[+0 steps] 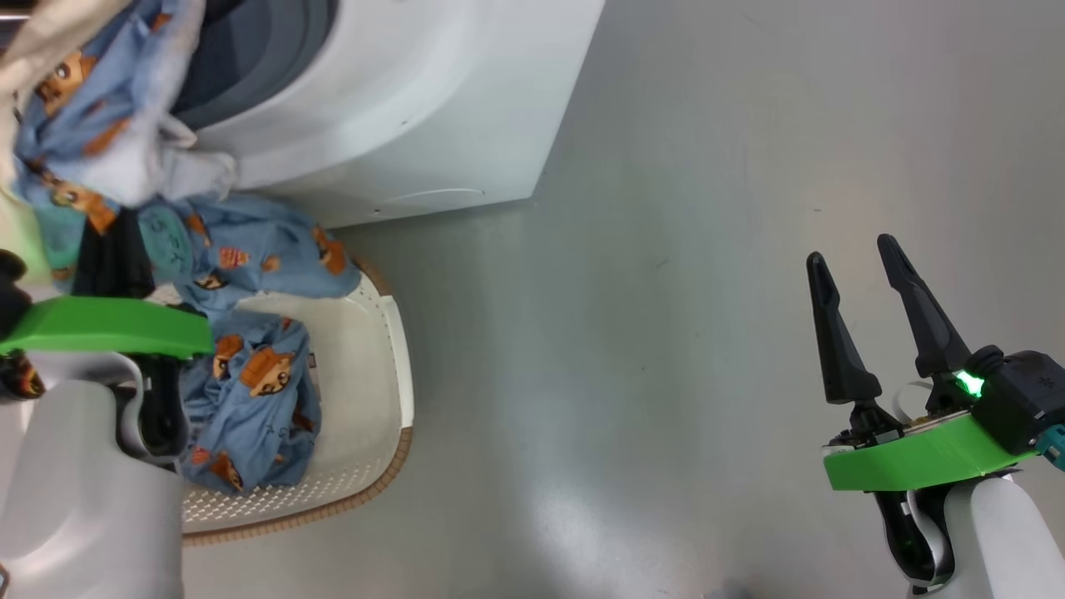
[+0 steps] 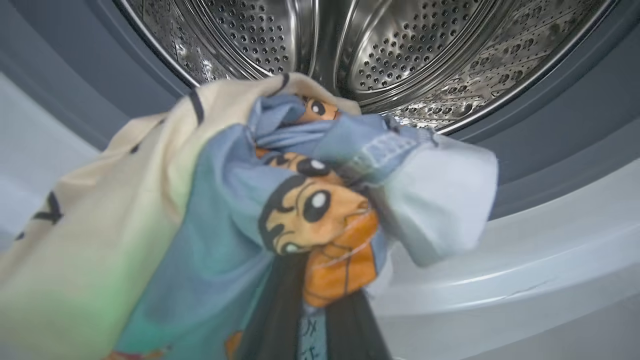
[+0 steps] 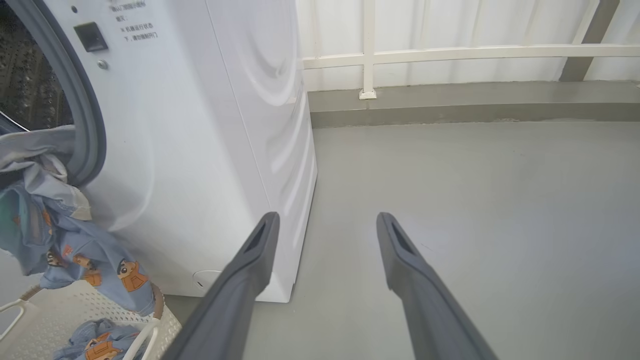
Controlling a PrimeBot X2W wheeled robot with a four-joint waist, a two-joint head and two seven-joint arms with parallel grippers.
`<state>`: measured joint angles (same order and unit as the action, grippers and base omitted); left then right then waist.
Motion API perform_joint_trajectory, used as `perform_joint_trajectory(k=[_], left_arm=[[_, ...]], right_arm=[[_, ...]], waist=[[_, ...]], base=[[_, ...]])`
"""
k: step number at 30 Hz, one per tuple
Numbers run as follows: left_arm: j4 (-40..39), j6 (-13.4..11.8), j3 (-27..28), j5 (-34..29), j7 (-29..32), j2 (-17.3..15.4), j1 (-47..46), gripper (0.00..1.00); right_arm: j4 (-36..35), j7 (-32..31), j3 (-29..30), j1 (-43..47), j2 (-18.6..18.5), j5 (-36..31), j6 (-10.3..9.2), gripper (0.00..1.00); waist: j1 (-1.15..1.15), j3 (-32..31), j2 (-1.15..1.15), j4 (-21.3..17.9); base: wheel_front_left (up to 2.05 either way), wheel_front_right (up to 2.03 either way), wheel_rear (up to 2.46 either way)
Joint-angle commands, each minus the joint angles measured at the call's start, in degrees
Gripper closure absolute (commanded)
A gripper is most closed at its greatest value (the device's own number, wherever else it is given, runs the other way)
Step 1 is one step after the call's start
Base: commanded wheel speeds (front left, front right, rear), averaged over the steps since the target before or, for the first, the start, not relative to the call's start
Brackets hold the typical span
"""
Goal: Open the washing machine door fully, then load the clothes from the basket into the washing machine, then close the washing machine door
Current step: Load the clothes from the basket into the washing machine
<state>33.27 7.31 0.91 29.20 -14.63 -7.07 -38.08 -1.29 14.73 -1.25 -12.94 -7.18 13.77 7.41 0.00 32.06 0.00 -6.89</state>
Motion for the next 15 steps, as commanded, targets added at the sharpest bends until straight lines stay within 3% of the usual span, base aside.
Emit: perform_joint_trajectory(k=[1, 8, 15], left_arm=[[-2.7, 0.2, 2.1, -1.0, -0.4, -1.9, 1.5, 1.0], [-9.2, 0.2, 2.6, -2.8, -0.4, -2.1, 0.9, 1.0], [-8.6, 0.2, 1.4, -3.5, -0.4, -4.6, -3.6, 1.0]], right_arm=[[-1.4, 0.3, -1.1, 1.4, -0.2, -0.1, 0.08, 0.0], [-1.3, 0.3, -1.2, 1.6, 0.1, 0.0, 0.08, 0.0], [-0.9, 0.3, -2.0, 1.3, 0.5, 0.3, 0.08, 0.0]], waist=[[0.0, -0.5, 0.0, 0.4], [0.0, -1.2, 0.0, 0.7], [0.0, -1.5, 0.0, -0.1]], base=[[0.0, 0.0, 0.0], [0.0, 0.0, 0.0], [0.0, 0.0, 0.0]])
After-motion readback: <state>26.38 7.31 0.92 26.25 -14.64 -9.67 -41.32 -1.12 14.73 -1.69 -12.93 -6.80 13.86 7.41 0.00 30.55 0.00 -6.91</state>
